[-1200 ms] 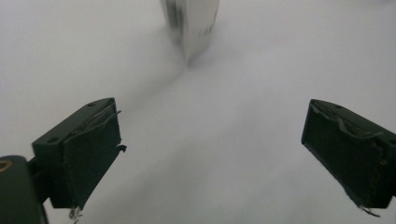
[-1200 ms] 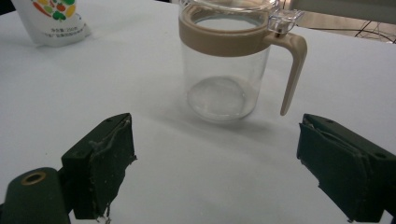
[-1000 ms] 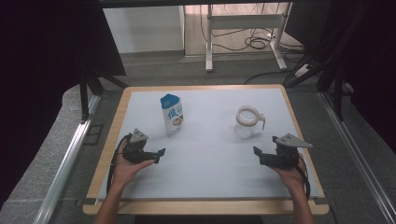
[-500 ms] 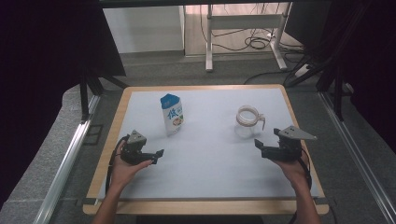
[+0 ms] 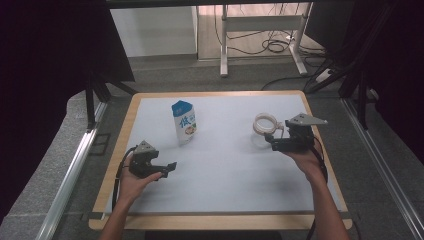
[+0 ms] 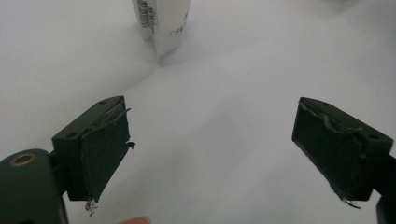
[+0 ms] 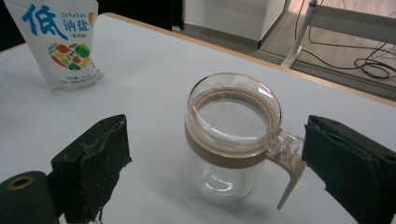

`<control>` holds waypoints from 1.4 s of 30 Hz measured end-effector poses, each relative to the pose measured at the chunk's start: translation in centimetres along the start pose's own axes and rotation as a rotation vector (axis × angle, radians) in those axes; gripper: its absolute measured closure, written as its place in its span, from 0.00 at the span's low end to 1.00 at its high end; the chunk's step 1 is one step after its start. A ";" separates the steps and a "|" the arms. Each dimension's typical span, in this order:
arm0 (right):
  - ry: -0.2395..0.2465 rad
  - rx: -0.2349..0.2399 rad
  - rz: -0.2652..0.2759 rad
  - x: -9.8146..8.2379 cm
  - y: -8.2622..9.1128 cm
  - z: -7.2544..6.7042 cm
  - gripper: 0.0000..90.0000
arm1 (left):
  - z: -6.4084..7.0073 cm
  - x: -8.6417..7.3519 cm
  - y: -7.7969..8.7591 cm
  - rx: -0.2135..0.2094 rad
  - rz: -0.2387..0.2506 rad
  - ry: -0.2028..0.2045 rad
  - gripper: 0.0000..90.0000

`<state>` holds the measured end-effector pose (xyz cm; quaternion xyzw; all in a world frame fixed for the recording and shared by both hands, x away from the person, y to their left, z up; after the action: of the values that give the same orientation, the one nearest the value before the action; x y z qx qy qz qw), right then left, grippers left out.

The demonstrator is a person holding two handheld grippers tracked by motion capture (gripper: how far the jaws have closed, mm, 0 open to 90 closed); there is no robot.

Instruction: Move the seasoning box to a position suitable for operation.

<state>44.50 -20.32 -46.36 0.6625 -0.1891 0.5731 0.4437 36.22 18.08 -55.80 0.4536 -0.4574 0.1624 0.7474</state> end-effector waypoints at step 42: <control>0.079 0.018 -0.270 -2.9 -9.1 2.3 0.07 | -0.6 -0.4 -0.1 -0.034 -0.003 0.046 0.12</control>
<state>52.03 -18.06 -52.27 0.6629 -0.0755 0.5354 0.5179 36.41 18.57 -56.32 0.4376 -0.4421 0.1639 0.7657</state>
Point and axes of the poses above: each handheld gripper's, and its own axes: y roughly backward along the jaws, x roughly out of its top, z roughly to its right, the point moved 8 cm from there along -y, roughly forward along the jaws, and after that the axes turned 7 degrees about z, right-handed, at the moved point
